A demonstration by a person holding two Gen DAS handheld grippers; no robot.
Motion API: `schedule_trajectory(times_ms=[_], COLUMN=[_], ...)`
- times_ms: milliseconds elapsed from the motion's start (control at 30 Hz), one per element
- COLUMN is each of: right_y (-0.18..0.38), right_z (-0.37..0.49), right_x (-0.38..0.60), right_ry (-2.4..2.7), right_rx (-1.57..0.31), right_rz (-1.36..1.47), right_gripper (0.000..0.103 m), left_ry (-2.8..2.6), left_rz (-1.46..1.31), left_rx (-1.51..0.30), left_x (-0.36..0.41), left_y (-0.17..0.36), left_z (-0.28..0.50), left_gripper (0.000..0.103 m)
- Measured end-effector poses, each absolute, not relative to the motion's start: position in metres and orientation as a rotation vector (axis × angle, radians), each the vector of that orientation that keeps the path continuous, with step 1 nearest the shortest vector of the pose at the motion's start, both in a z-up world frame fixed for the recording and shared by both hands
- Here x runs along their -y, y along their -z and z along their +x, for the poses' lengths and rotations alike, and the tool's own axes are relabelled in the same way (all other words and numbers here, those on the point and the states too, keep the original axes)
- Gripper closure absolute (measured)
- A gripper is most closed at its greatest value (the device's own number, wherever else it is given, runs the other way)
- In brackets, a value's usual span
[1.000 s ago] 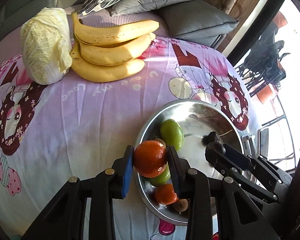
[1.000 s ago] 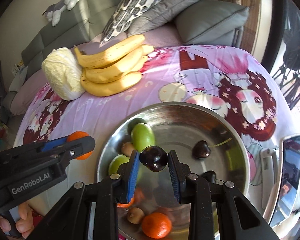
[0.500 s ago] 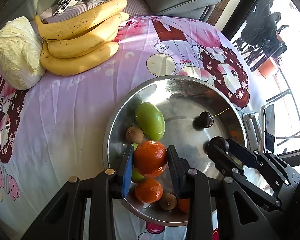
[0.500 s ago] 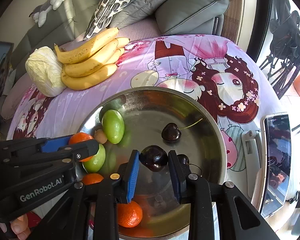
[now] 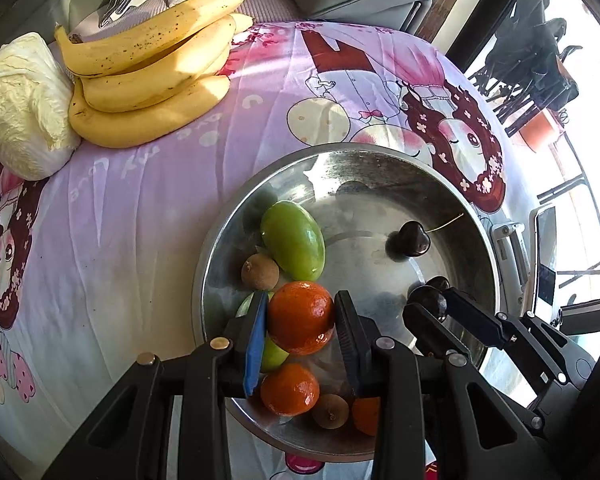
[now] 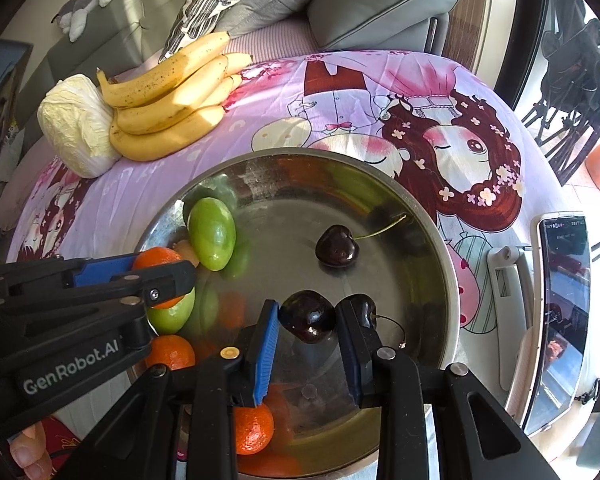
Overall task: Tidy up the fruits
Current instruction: 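Open the left tool to drop the orange into the basin, then open the right tool to drop the dark cherry into the basin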
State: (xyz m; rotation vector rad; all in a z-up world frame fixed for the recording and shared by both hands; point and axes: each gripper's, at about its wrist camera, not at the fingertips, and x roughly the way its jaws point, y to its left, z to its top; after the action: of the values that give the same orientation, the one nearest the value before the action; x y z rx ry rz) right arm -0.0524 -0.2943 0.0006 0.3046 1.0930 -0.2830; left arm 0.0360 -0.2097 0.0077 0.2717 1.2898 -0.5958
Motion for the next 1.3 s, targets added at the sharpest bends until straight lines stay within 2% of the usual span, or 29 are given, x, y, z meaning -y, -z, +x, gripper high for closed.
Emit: schedule_trajectory(times_ms=[633,967,1033,1100,1300], right_y=[0.010,0.011,0.011,0.012,0.011], right_z=[-0.051,-0.051,-0.051,-0.050,-0.051], right_x=[0.294,0.292,0.292,0.292,0.293], right_ry=[0.277,0.284,0.281,0.282,0.289], right_rx=[-1.115,-1.120,-1.120,-1.121,-1.117], right_rz=[0.298,0.282,0.285,0.285,0.289], right_gripper=[0.071,0.071,0.071,0.071,0.070], left_ry=[0.593,0.585,0.572,0.543,0.452], left_rz=[0.282,0.211,0.198,0.193,0.182], left_rx=[-1.305,-1.278,-1.263,-1.241,-1.192], left_x=[0.222,0.197,0.188,0.178,0.144], left_y=[-0.002,-0.016,-0.021,-0.025,-0.030], left_z=[0.038,0.035,0.036,0.038,0.044], left_gripper=[0.068,0.067,0.063,0.055,0.054])
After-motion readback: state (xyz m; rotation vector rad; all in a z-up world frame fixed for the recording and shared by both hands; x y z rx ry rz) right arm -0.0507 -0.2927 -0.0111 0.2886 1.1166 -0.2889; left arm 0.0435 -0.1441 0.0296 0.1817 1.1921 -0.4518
